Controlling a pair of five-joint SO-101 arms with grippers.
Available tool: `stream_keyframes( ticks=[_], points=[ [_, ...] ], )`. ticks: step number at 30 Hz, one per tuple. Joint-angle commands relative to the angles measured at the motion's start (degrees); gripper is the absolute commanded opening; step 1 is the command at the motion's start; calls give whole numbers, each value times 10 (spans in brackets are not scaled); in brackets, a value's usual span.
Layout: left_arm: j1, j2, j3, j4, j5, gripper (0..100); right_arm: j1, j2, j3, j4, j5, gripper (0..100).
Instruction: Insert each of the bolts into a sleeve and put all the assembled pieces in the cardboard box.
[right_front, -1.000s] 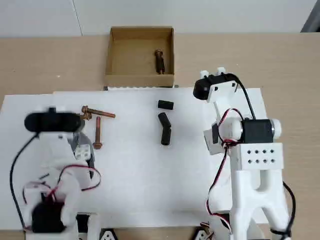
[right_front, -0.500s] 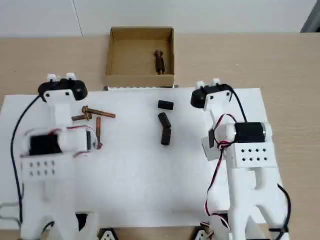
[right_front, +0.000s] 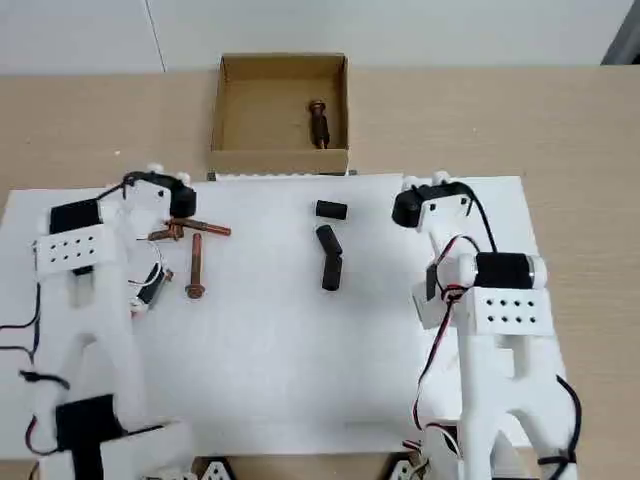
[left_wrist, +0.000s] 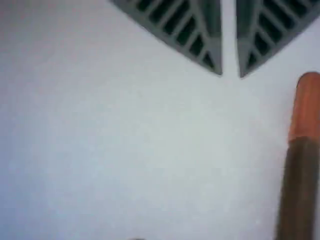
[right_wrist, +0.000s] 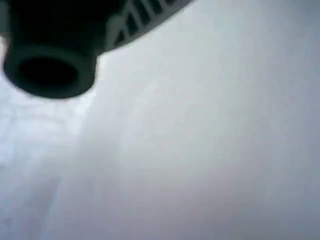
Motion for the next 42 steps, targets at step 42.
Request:
stream_keyframes(
  ticks=[42],
  points=[
    [-4,230,-159,-91,-109,102,6,-17,-4,-6,4,3]
  ],
)
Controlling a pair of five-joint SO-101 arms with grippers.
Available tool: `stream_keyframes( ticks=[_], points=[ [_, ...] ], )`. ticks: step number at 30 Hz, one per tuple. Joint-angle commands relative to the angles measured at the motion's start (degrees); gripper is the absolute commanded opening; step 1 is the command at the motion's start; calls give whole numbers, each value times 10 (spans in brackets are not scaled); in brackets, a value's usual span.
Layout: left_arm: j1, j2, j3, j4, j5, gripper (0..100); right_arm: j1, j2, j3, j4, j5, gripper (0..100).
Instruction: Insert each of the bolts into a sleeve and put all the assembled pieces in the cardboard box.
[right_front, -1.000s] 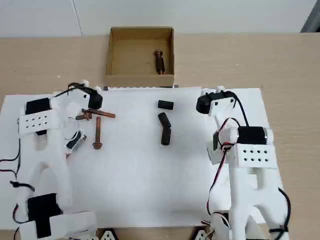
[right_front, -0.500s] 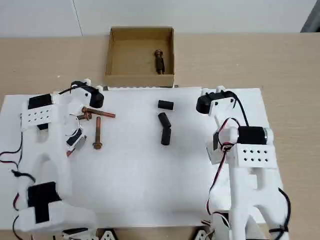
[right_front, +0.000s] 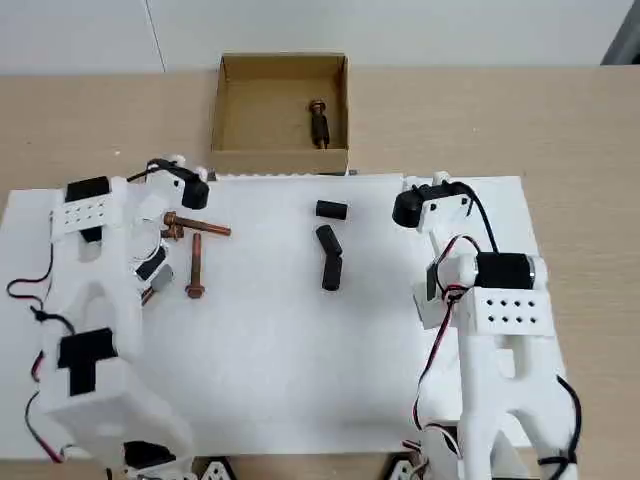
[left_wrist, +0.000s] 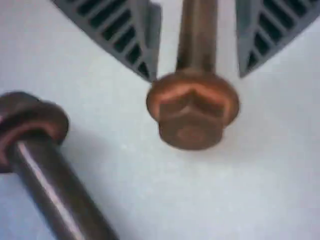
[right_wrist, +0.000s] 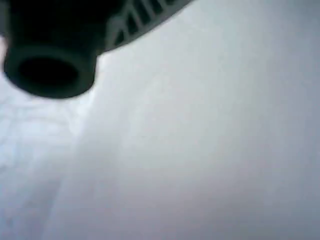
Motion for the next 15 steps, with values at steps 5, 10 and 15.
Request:
stream_keyframes(
  ticks=[5,10,15],
  points=[
    [-3,58,-34,-16,-5,93,5,-17,-4,-4,4,3],
    [-1,69,-36,-19,-5,5,4,-18,-5,-4,4,3],
    [0,67,-36,-15,-5,5,5,-19,-8,0,4,3]
  ],
)
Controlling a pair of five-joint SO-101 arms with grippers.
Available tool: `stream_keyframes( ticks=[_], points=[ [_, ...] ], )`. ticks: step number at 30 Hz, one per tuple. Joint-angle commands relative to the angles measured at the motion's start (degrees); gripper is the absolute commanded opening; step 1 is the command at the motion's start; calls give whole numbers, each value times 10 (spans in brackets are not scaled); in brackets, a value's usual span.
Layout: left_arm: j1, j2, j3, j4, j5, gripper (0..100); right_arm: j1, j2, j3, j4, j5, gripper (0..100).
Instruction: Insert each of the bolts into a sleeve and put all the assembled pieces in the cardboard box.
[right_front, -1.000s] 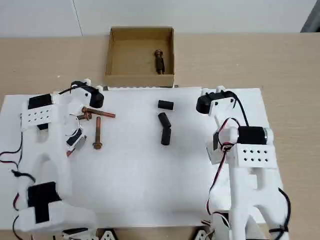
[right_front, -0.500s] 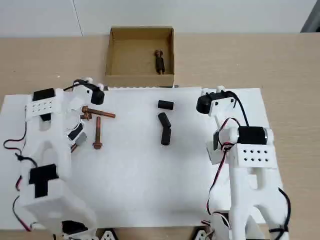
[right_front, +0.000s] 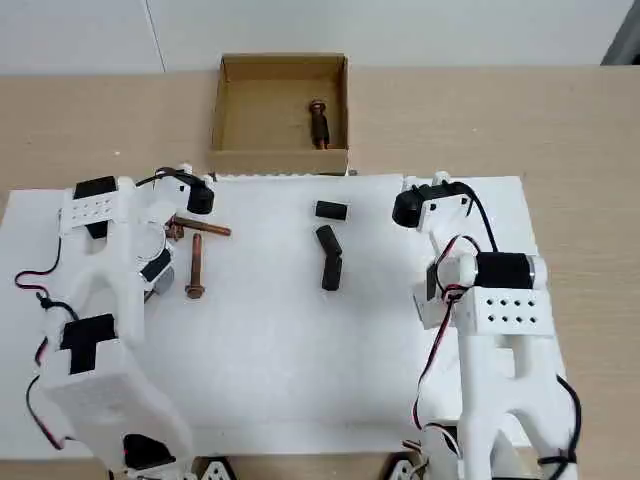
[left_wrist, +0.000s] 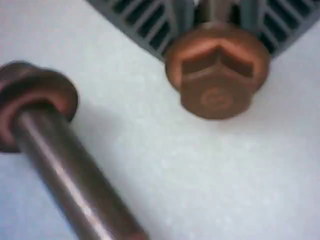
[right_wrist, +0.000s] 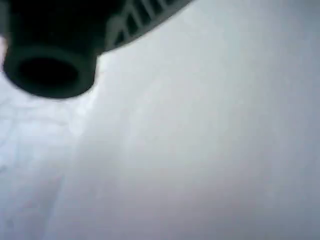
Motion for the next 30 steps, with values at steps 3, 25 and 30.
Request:
stream_keyframes(
  ticks=[3,25,30],
  points=[
    [-1,-34,-13,9,-5,5,3,-37,-25,38,3,3],
    [120,-437,39,62,113,5,7,-366,-31,89,3,3],
    [161,-560,143,-4,153,5,7,-433,20,83,3,2]
  ],
)
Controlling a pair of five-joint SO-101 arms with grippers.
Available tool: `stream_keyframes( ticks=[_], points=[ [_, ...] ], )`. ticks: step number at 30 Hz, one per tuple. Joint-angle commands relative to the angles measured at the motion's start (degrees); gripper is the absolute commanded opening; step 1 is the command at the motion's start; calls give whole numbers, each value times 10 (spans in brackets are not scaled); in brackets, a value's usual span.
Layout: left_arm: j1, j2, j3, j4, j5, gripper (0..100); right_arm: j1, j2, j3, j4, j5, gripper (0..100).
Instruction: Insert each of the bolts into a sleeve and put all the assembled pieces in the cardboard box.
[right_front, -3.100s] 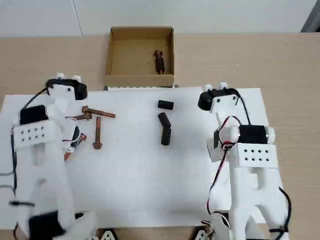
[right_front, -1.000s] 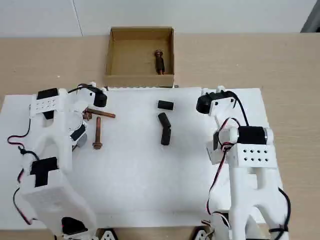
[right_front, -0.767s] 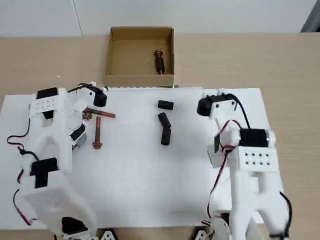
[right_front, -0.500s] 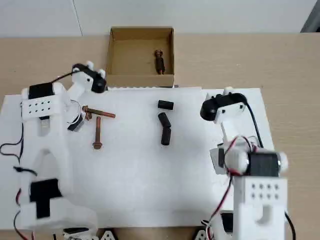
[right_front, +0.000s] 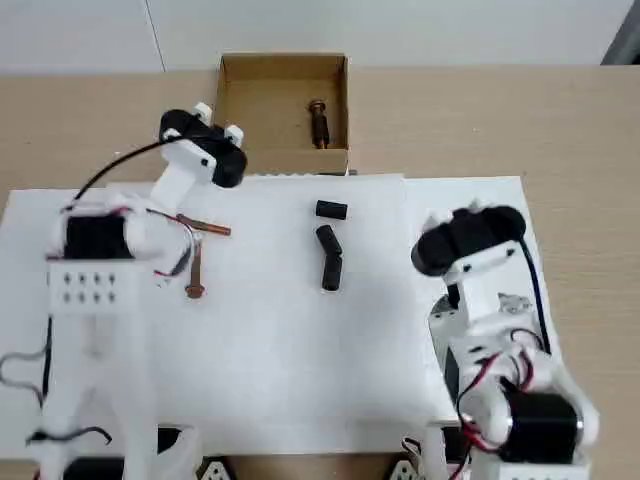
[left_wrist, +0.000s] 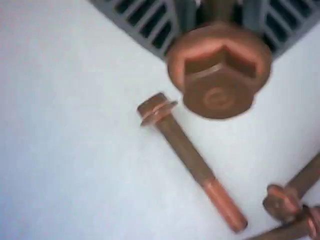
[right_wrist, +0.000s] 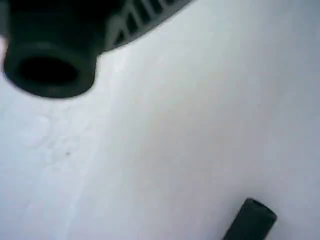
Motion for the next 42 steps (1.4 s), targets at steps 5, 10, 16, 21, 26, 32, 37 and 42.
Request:
stream_keyframes(
  ticks=[5,10,16,21,26,32,37,42],
  points=[
    [20,-219,205,-186,72,5,6,-121,88,-65,3,2],
    [19,-344,329,-285,143,5,4,-214,188,-126,-24,2],
    [19,-456,433,-363,251,5,1,-286,287,-167,-44,2],
    [23,-549,519,-409,329,5,-69,-308,339,-209,-77,2],
    [24,-639,589,-417,346,5,-150,-306,370,-255,-113,2],
    [25,-756,645,-417,455,5,-226,-306,418,-303,-113,2],
    [25,-764,655,-417,621,5,-291,-306,458,-361,-112,2],
    [58,-766,657,-428,656,5,-347,-306,500,-429,-111,2]
  ],
)
